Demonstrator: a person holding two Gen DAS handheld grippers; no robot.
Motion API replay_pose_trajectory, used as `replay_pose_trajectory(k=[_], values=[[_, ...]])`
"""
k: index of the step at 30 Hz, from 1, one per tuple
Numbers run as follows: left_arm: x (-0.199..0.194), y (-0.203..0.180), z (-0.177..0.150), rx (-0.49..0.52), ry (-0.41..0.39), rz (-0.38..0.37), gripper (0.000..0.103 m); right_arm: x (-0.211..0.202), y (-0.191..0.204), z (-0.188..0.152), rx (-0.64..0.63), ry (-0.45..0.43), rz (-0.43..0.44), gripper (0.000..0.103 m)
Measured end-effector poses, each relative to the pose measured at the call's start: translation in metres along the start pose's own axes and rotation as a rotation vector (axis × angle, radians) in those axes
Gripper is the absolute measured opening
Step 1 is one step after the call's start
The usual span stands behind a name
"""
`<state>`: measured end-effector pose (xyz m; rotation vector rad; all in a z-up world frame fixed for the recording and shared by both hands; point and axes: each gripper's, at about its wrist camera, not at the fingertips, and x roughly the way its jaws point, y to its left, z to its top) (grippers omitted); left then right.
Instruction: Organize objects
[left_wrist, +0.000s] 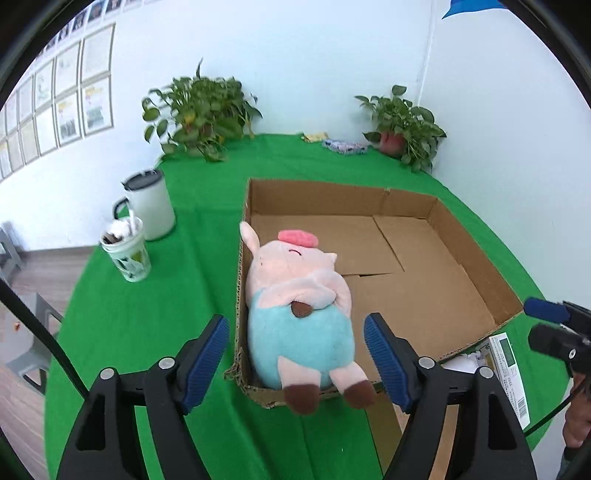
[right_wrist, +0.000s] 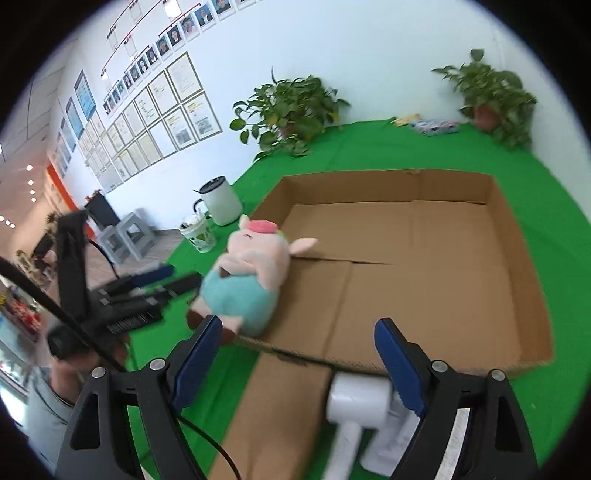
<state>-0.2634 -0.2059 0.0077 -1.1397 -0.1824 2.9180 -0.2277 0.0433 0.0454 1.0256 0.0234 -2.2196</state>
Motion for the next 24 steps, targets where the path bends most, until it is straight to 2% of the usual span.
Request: replay_pose_trajectory(k=[4, 8, 10, 11, 12, 13, 14, 15, 16, 18, 20, 21, 22, 24], values=[[-0.044, -0.025, -0.007, 0.016, -0.074, 0.027, 0.081, -0.019, 0.001, -0.021, 0.011, -0.032, -0.068, 0.085], [-0.085, -0.061, -0.023, 0.081, -0.212, 0.065, 0.082, -0.04, 0.004, -0.038, -0.023, -0.078, -0.162, 0.084], [-0.1, -0.08, -0.031, 0.097, -0.247, 0.056, 0.088, -0.052, 0.003, -0.046, -0.02, -0.108, -0.198, 0.082], [-0.106, -0.087, -0.034, 0.092, -0.257, 0.043, 0.088, -0.055, 0.003, -0.048, -0.018, -0.12, -0.213, 0.078], [-0.111, -0.093, -0.037, 0.081, -0.262, 0.03, 0.088, -0.059, 0.002, -0.051, -0.019, -0.135, -0.232, 0.059], [-0.115, -0.099, -0.039, 0.067, -0.263, 0.016, 0.083, -0.062, 0.003, -0.055, -0.025, -0.141, -0.25, 0.041], [-0.118, -0.103, -0.042, 0.051, -0.256, 0.004, 0.074, -0.064, 0.002, -0.058, -0.028, -0.138, -0.262, 0.036], [-0.119, -0.106, -0.042, 0.038, -0.234, -0.006, 0.038, -0.066, 0.0, -0.062, -0.019, -0.139, -0.27, 0.033], [-0.116, -0.11, -0.043, 0.027, -0.203, -0.006, 0.007, -0.068, -0.002, -0.066, -0.009, -0.145, -0.277, 0.033], [-0.116, -0.119, -0.046, 0.026, -0.197, 0.0, 0.006, -0.072, -0.006, -0.073, -0.001, -0.142, -0.288, 0.033], [-0.12, -0.131, -0.05, 0.053, -0.224, -0.002, 0.015, -0.076, -0.01, -0.077, 0.01, -0.129, -0.289, 0.047], [-0.121, -0.135, -0.051, 0.06, -0.225, 0.006, 0.048, -0.077, -0.012, -0.079, 0.015, -0.12, -0.298, 0.074], [-0.121, -0.139, -0.051, 0.061, -0.224, 0.019, 0.099, -0.079, -0.014, -0.081, 0.016, -0.116, -0.302, 0.092], [-0.128, -0.141, -0.054, 0.046, -0.27, 0.029, 0.101, -0.081, -0.018, -0.087, 0.025, -0.125, -0.308, 0.093]])
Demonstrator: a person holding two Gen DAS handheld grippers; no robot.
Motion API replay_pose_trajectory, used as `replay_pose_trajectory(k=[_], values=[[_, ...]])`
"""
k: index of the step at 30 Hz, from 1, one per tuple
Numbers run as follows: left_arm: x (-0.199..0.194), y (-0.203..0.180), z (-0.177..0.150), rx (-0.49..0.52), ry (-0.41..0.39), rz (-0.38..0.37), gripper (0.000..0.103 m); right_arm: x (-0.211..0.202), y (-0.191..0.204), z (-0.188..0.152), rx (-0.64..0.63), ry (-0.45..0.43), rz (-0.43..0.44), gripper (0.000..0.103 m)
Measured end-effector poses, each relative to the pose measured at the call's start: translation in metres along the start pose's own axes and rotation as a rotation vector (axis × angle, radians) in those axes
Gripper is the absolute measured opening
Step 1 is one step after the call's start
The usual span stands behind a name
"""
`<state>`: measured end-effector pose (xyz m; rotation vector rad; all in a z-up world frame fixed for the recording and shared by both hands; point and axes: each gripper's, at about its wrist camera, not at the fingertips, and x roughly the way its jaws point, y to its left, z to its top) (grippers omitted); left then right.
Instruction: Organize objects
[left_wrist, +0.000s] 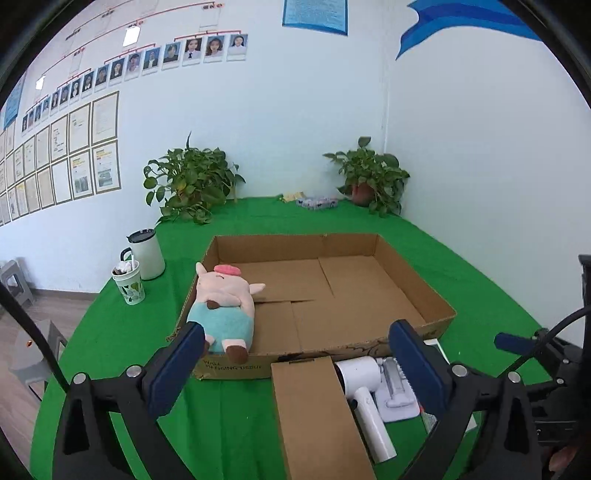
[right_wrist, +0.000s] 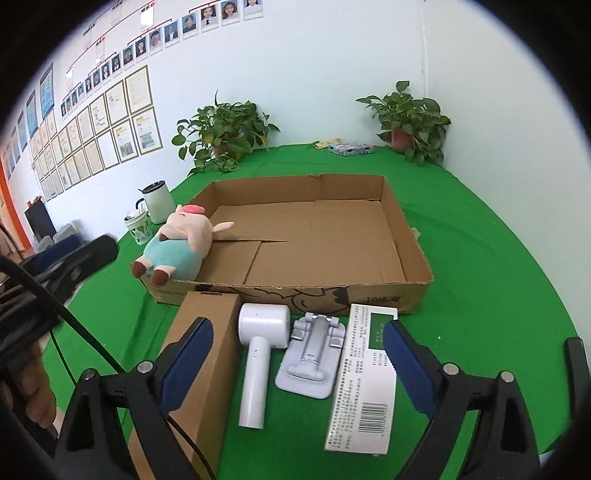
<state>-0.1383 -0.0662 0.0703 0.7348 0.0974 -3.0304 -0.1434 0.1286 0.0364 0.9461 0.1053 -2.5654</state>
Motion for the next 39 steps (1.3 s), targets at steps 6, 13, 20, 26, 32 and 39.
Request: replay_pose_trajectory(k=[6, 13, 20, 26, 32, 39], values=[[-0.006, 0.004, -0.003, 0.003, 0.025, 0.02, 0.102, 0.007, -0.008, -0.013, 0.051, 0.064, 0.025, 0.094], [-0.012, 0.009, -0.013, -0.007, 0.05, 0.013, 0.102, 0.008, 0.003, -0.017, 0.005, 0.052, 0.004, 0.094], [-0.012, 0.023, -0.022, -0.044, 0.078, 0.034, 0.101, 0.008, 0.026, -0.001, -0.121, 0.141, 0.017, 0.094], [-0.007, 0.04, -0.031, -0.08, 0.119, 0.081, 0.101, -0.006, 0.077, 0.012, -0.549, 0.131, -0.095, 0.094], [0.0, 0.058, -0.043, -0.116, 0.164, 0.128, 0.101, -0.01, 0.115, -0.013, -1.015, 0.1, -0.234, 0.094], [0.008, 0.068, -0.057, -0.132, 0.197, 0.131, 0.101, -0.014, 0.123, -0.024, -1.168, 0.171, -0.158, 0.094]])
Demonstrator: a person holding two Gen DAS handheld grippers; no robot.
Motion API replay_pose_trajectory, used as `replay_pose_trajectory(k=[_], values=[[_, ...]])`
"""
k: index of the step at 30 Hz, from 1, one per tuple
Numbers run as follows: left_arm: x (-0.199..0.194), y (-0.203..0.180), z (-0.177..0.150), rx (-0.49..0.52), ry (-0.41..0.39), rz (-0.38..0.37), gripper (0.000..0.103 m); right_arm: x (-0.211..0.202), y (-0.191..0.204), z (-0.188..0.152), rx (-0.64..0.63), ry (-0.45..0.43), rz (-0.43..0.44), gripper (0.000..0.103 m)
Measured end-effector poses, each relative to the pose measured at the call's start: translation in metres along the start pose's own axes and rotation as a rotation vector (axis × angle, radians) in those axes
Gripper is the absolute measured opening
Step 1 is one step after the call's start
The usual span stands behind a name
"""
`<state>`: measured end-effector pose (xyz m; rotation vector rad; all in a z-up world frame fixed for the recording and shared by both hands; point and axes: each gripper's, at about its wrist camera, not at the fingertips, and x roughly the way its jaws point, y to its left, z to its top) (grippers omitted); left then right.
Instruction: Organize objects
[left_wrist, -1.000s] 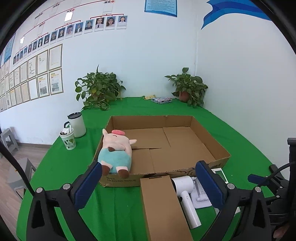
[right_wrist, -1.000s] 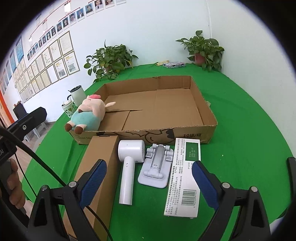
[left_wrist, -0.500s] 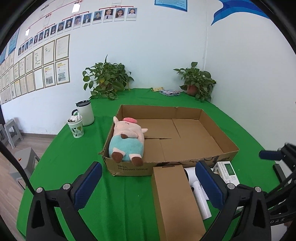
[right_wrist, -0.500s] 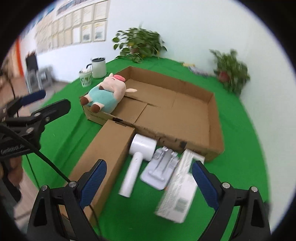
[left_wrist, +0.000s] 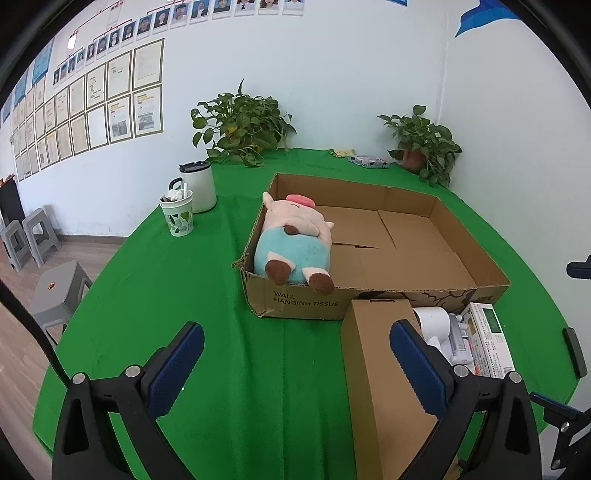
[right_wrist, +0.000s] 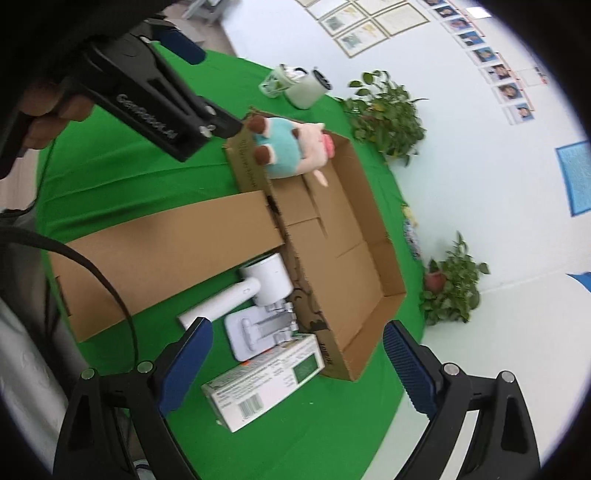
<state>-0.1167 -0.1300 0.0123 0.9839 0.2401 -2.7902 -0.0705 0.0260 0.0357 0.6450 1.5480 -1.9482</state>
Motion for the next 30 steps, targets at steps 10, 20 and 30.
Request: replay_pose_trajectory(k=[10, 20, 30], values=[[0.026, 0.023, -0.008, -0.06, 0.049, 0.041, 0.101, 0.023, -0.002, 0.017, -0.005, 0.048, 0.069, 0.094], [0.043, 0.02, -0.013, -0.033, 0.08, 0.075, 0.101, 0.016, 0.028, 0.003, -0.208, 0.105, 0.023, 0.094], [0.055, 0.024, -0.014, -0.032, 0.089, 0.071, 0.101, 0.021, 0.007, 0.009, -0.129, 0.054, 0.133, 0.094]])
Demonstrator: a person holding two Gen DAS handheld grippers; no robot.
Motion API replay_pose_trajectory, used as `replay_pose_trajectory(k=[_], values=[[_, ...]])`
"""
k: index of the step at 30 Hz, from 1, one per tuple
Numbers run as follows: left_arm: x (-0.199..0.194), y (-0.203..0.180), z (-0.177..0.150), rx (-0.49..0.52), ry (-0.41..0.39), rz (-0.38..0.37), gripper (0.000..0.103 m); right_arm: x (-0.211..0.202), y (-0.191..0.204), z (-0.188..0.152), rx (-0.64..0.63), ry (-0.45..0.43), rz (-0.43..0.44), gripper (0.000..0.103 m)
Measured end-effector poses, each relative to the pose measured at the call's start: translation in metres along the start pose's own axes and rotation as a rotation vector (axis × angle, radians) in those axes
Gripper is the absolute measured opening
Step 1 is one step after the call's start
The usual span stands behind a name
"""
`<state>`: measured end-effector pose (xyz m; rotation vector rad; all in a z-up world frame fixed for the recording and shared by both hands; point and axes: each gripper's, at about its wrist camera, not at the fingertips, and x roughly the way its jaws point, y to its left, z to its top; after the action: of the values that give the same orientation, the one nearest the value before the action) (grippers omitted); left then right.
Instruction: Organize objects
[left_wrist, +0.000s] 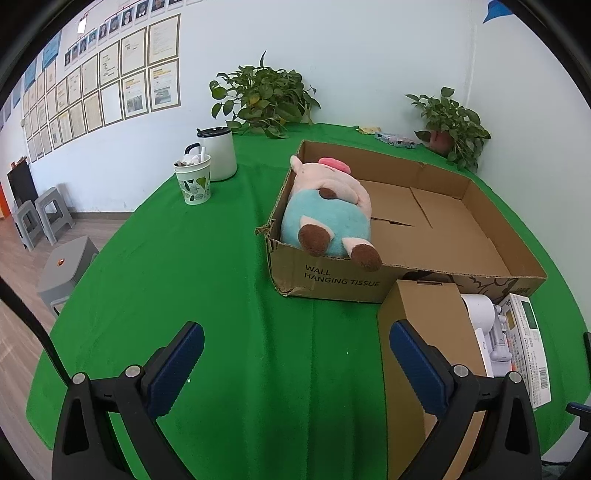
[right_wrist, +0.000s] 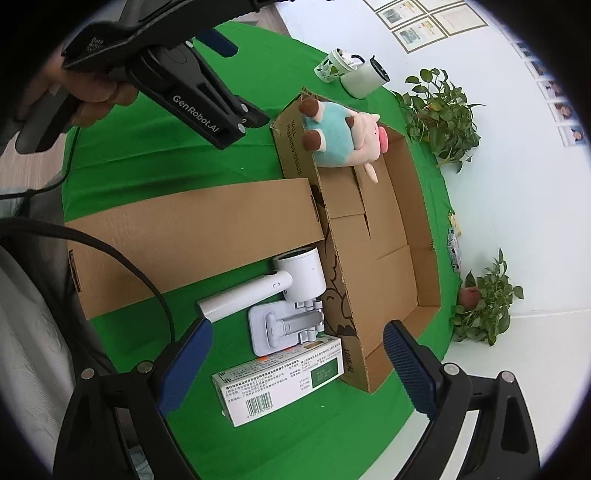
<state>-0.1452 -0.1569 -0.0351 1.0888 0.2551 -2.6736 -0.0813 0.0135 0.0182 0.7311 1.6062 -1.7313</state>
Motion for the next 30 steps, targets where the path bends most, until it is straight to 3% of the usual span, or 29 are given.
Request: replay_pose_trajectory(k=[2, 6, 9, 12, 14, 17, 22, 24, 28, 30], values=[[-0.001, -0.002, 0.001, 0.013, -0.009, -0.01, 0.101, 0.003, -0.002, -0.002, 0.038, -0.015, 0.03, 0.094], [-0.007, 0.0, 0.003, 0.009, -0.03, -0.051, 0.101, 0.021, -0.013, -0.011, 0.245, -0.035, 0.158, 0.094], [-0.011, 0.004, 0.005, -0.002, -0.016, -0.109, 0.101, 0.024, -0.022, -0.03, 0.48, -0.145, 0.317, 0.094], [-0.026, 0.01, 0.009, 0.008, -0.028, -0.155, 0.098, 0.027, -0.022, -0.054, 0.721, -0.283, 0.569, 0.094], [-0.043, 0.02, 0.016, 0.003, -0.061, -0.164, 0.098, 0.031, -0.016, -0.059, 0.817, -0.303, 0.636, 0.094], [-0.075, 0.046, 0.029, -0.032, -0.12, -0.16, 0.098, 0.033, -0.002, -0.053, 0.933, -0.281, 0.652, 0.094], [-0.095, 0.067, 0.032, -0.002, -0.068, -0.084, 0.099, 0.027, 0.018, -0.028, 1.067, -0.26, 0.673, 0.094], [-0.095, 0.072, 0.023, -0.016, -0.055, -0.133, 0.099, 0.023, 0.028, -0.016, 1.055, -0.245, 0.688, 0.094], [-0.093, 0.087, -0.002, -0.1, -0.023, -0.204, 0.098, 0.004, 0.029, -0.009, 1.011, -0.215, 0.633, 0.094], [-0.097, 0.094, -0.012, -0.119, -0.042, -0.219, 0.098, -0.014, 0.026, -0.012, 0.977, -0.236, 0.674, 0.094]])
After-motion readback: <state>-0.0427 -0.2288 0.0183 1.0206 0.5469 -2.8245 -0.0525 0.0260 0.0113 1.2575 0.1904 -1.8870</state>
